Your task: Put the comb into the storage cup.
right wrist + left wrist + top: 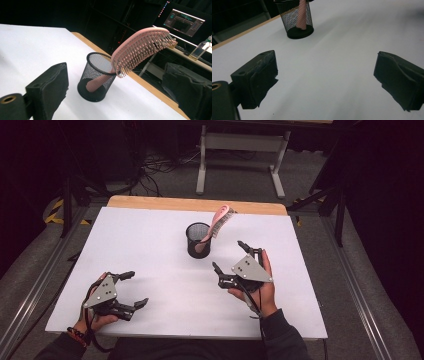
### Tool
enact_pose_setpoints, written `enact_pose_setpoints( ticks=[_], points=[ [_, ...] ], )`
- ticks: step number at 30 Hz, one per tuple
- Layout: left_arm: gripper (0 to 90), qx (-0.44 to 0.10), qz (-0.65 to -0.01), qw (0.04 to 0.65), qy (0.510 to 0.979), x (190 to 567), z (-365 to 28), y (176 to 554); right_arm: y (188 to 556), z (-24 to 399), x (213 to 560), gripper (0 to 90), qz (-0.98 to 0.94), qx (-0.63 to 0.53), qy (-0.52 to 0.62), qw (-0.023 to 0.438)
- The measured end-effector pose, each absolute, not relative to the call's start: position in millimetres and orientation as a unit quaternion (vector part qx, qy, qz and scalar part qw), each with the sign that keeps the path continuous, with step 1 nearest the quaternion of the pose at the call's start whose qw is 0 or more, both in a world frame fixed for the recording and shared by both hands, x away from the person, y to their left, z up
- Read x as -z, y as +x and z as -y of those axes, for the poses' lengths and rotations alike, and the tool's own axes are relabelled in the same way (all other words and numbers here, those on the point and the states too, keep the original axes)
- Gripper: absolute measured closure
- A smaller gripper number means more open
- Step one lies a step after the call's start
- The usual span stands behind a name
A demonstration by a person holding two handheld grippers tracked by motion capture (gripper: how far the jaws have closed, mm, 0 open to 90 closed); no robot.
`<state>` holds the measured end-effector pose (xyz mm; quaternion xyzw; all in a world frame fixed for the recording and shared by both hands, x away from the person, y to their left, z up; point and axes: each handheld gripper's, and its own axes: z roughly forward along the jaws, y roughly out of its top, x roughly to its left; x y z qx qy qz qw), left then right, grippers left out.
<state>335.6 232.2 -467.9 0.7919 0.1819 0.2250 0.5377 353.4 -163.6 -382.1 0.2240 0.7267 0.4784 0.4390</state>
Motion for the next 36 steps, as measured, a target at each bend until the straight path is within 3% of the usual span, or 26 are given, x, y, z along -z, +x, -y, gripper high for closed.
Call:
enact_pose_setpoints(
  ticks=[36],
  points=[
    [5.6, -0.228, -0.179, 0.529, 0.797, 469.1, -229.5, 336.4, 328.4, 208.8, 415.7, 6.7, -0.746, -0.447, 0.234, 0.435]
  ],
)
